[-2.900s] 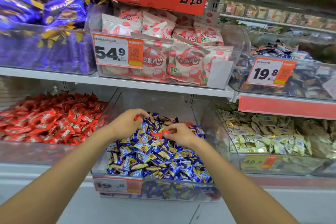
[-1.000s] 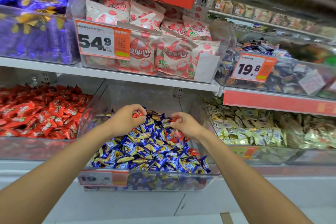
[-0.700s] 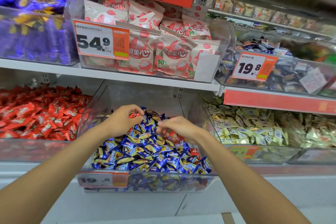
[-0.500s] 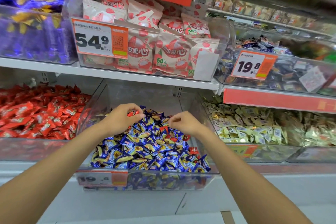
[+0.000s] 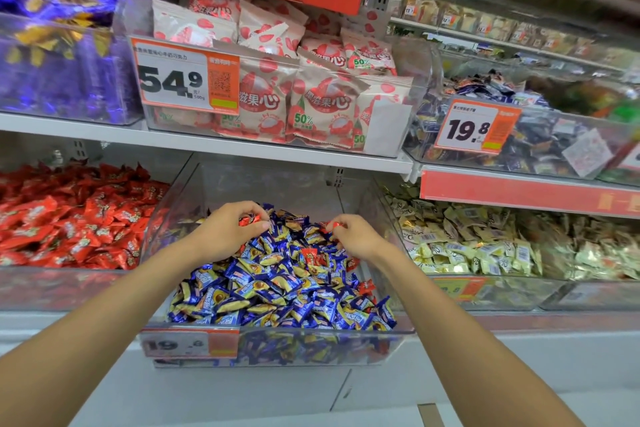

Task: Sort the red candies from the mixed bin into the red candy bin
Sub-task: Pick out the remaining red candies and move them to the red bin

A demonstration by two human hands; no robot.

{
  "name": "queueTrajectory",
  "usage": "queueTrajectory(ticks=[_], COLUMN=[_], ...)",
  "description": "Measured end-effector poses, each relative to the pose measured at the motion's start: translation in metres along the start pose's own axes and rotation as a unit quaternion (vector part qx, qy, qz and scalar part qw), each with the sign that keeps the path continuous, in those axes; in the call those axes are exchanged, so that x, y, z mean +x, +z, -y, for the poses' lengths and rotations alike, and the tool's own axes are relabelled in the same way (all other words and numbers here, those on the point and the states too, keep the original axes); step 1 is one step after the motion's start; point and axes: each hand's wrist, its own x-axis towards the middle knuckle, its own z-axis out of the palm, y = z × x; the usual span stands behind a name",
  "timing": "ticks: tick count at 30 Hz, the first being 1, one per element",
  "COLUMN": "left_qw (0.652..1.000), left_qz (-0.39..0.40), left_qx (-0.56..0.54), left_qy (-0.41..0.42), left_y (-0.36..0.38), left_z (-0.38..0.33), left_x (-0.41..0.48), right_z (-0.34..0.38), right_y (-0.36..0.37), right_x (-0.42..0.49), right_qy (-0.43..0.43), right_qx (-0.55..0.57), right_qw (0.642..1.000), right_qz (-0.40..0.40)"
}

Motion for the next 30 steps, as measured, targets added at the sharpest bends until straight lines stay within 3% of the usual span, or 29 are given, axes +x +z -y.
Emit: queueTrajectory(ticks=[3, 8, 13, 17, 21, 24, 30], left_qw=[1.000, 1.000, 1.000, 0.999, 0.993, 0.992, 0.979], left_qz=[0.010, 0.014, -0.006, 0.012, 0.050, 0.089, 0.178], left_qx=[0.011, -0.002, 0.000, -0.036, -0.088, -0.060, 0.074], left_qy=[0.004, 0.006, 0.000, 0.015, 0.057, 0.067, 0.070], left_y=[0.001, 0.000, -0.001, 0.005, 0.027, 0.061, 0.139], left_z=[-0.002, -0.001, -0.003, -0.016, -0.043, -0.060, -0.071], left_x=[-0.001, -0.004, -0.002, 0.001, 0.000, 0.008, 0.047], right_z=[-0.004, -0.008, 0.013, 0.023, 0.006, -0.023, -0.044], right_y=[0.013, 0.038, 0.017, -0.024, -0.061, -0.081, -0.088], right_x=[0.005, 0.009, -0.006, -0.037, -0.071, -0.088, -0.107], right_qy=[-0.006, -0.010, -0.010, -0.065, -0.081, -0.066, -0.042], right_qx=[-0.014, -0.028, 0.022, 0.084, 0.059, 0.061, 0.177], right_qw=[1.000, 0.998, 1.000, 0.994, 0.992, 0.989, 0.977], right_qz=[-0.010, 0.061, 0.020, -0.036, -0.081, -0.115, -0.115])
